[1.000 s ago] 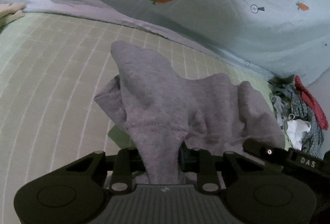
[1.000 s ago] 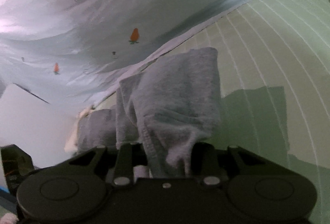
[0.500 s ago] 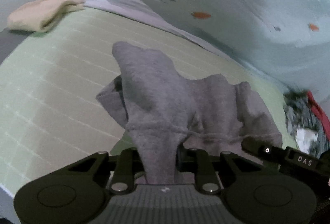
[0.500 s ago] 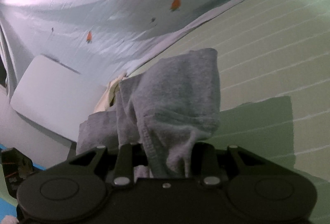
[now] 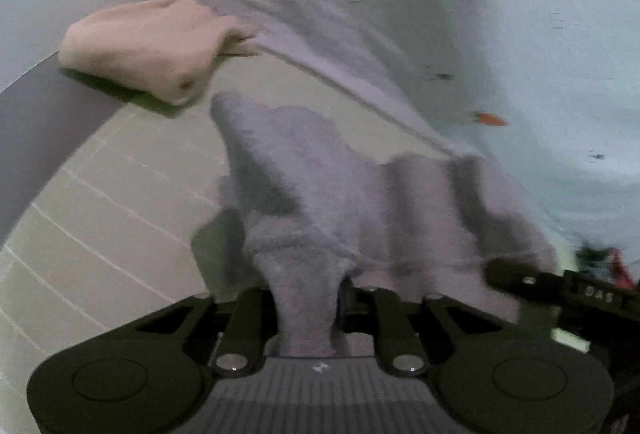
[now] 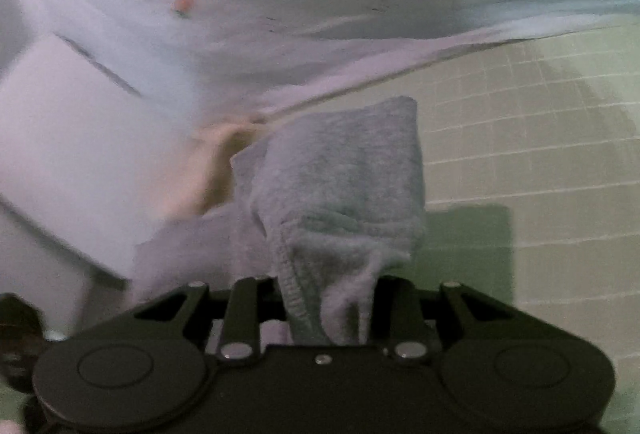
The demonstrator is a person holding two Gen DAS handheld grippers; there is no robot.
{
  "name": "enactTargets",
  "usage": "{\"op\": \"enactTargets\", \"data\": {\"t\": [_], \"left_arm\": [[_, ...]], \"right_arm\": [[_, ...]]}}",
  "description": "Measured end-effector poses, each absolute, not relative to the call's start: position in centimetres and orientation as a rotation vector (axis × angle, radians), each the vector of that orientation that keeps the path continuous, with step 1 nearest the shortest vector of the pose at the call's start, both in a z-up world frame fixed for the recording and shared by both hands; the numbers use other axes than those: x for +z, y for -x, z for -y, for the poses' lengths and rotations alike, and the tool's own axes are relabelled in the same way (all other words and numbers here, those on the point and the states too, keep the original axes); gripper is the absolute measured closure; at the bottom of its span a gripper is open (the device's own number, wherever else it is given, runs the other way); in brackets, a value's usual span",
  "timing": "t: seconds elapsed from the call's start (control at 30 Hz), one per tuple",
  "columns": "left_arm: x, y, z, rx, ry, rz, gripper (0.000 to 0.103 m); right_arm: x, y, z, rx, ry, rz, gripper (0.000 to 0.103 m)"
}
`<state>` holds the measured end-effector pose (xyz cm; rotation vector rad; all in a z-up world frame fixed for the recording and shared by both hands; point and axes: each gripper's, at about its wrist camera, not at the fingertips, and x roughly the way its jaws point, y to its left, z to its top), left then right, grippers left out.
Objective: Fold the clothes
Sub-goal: 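Lift the folded hoodie with both grippers and carry it toward the white board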
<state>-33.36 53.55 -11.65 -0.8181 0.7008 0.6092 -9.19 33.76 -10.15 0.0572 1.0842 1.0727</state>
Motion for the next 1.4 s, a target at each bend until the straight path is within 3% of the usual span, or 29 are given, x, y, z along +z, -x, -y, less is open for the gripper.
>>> {"op": "enactTargets", "data": {"t": [0.13, 0.2, 0.23, 0.3, 0.43, 0.5, 0.7, 0.83, 0.87, 0.93, 1.0, 1.07, 1.4], "left_arm": [[-13.2, 33.2, -54.8, 0.588, 0.793, -0.752, 0.046], [-13.6, 33.2, -54.8, 0.602, 0.757, -0.769, 0.028], [-13.9, 33.4, -54.7, 0.608, 0.763, -0.761, 0.019], [-15.1, 33.8, -54.8, 0.610, 0.804, -0.751, 0.015], [-17.3, 33.5, -55.3, 0.580, 0.920, -0.767, 0.014], [-17.7, 32.9, -55.2, 0.549, 0.925, -0.763, 0.009], [-18.1, 31.9, -55.0, 0.575, 0.941, -0.737, 0.011], [-17.8, 31.4, -54.1, 0.598, 0.933, -0.756, 0.054], [-17.9, 31.6, -54.2, 0.597, 0.973, -0.749, 0.062], [-17.5, 31.9, -54.3, 0.603, 0.994, -0.744, 0.069], [-16.6, 32.3, -54.4, 0.597, 1.001, -0.729, 0.072], [-15.1, 32.7, -54.7, 0.578, 1.004, -0.694, 0.074], [-5.5, 34.2, -60.2, 0.640, 0.852, -0.428, 0.074]], "right_arm": [[-12.5, 8.1, -33.8, 0.916, 0.132, -1.073, 0.060], [-13.3, 7.7, -33.1, 0.889, 0.170, -1.071, 0.039], [-13.6, 7.5, -32.7, 0.889, 0.177, -1.068, 0.035], [-14.2, 7.3, -32.0, 0.899, 0.178, -1.065, 0.021], [-15.8, 6.4, -32.0, 0.979, 0.156, -1.122, 0.008], [-16.5, 6.2, -32.4, 1.015, 0.126, -1.147, 0.000], [-17.0, 6.2, -33.8, 1.037, 0.025, -1.151, 0.000], [-17.3, 7.3, -35.9, 1.116, -0.079, -1.218, 0.006], [-17.3, 8.1, -36.7, 1.144, -0.078, -1.232, 0.016], [-16.9, 9.1, -37.5, 1.122, -0.041, -1.226, 0.035], [-16.1, 8.9, -37.5, 1.107, -0.086, -1.252, 0.057], [-14.7, 8.9, -37.4, 1.117, -0.103, -1.245, 0.066], [-4.0, 8.8, -48.3, 1.420, -0.025, -0.963, 0.068]]}}
